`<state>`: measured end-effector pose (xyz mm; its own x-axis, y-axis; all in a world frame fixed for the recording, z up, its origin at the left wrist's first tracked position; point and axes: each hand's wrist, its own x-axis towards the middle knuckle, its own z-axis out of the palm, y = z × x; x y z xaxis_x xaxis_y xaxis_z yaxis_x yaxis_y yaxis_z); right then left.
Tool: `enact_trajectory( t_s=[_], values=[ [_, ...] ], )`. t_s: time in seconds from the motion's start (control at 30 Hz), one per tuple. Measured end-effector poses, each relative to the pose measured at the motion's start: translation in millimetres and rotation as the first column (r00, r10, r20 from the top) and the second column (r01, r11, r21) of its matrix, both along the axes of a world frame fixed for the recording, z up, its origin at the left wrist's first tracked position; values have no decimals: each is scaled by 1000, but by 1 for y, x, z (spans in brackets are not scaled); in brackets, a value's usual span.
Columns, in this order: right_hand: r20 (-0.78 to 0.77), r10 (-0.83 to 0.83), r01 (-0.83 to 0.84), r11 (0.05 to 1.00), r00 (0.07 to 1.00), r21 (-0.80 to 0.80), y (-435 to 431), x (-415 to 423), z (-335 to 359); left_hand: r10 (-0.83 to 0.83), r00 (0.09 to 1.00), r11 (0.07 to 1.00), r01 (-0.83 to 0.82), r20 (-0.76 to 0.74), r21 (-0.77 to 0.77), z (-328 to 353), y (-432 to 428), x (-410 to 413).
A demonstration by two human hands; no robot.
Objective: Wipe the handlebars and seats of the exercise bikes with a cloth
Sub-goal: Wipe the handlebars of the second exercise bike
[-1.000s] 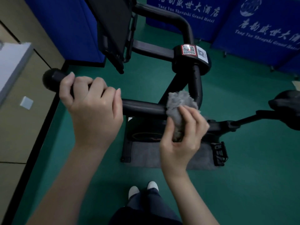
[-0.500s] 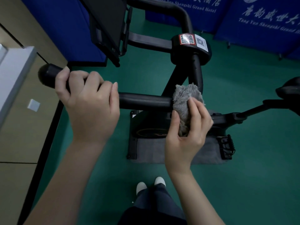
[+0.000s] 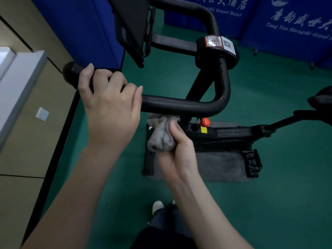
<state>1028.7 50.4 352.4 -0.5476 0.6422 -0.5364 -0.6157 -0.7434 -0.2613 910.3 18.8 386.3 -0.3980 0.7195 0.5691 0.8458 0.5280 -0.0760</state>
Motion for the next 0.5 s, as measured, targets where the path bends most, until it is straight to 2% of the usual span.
enact_trajectory(
  t_s=[0.1, 0.27, 0.33, 0.5],
  values=[
    [-109, 78, -77, 997, 991, 12, -4, -17, 5, -71, 997, 997, 70, -15, -38, 3, -6, -4],
    [-17, 153, -150, 983, 988, 109, -2, -22, -3, -115, 993, 992, 114, -18, -57, 5, -10, -9],
    [27, 115, -117, 986, 993, 120, 6, -11, -6, -113, 994, 992, 112, -12, -56, 4, -10, -9],
    [28, -119, 114, 982, 992, 150, 29, 25, -14, -89, 996, 996, 89, 2, -21, 2, -8, -6]
  ],
)
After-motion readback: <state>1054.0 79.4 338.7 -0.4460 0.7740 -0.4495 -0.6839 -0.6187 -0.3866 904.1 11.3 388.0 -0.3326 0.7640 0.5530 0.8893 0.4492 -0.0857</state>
